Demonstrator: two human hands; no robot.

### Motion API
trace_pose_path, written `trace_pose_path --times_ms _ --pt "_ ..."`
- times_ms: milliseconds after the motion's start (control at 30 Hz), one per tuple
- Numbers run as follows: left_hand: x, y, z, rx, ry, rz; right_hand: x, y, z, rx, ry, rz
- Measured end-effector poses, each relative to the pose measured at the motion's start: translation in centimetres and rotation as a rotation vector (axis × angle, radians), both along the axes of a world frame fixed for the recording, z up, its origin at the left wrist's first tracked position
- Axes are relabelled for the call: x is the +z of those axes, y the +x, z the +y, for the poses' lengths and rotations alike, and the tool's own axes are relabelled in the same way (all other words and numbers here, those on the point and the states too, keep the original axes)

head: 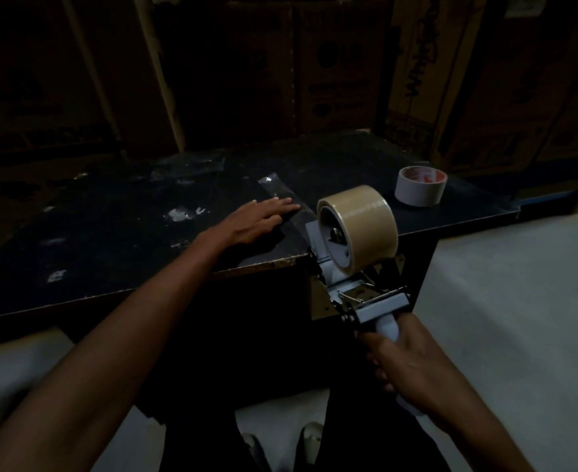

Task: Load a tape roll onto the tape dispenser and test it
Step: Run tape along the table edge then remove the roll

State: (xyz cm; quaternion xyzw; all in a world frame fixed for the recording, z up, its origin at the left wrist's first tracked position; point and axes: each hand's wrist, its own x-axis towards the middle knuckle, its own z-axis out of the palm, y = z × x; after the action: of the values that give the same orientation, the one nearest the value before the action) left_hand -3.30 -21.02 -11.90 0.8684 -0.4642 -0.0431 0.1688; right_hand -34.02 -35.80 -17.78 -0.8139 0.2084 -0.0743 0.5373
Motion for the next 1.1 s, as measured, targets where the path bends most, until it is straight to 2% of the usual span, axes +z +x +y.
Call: trace_pose_path --times_ms 533,1000,1100 --pt "-0.8 1.3 0.0 -0.017 0.004 -0.011 0.5 -0.9 0.4 -0.023 0.204 0.0" --pt "-0.3 0.6 -0.1 -0.02 0.001 -0.033 0.7 -0.1 1.5 -0.076 -0.033 0.059" --pt "-0.3 0.5 -0.2 -0.018 -0.001 -0.032 0.5 -0.2 1.4 -0.038 -0.149 0.091"
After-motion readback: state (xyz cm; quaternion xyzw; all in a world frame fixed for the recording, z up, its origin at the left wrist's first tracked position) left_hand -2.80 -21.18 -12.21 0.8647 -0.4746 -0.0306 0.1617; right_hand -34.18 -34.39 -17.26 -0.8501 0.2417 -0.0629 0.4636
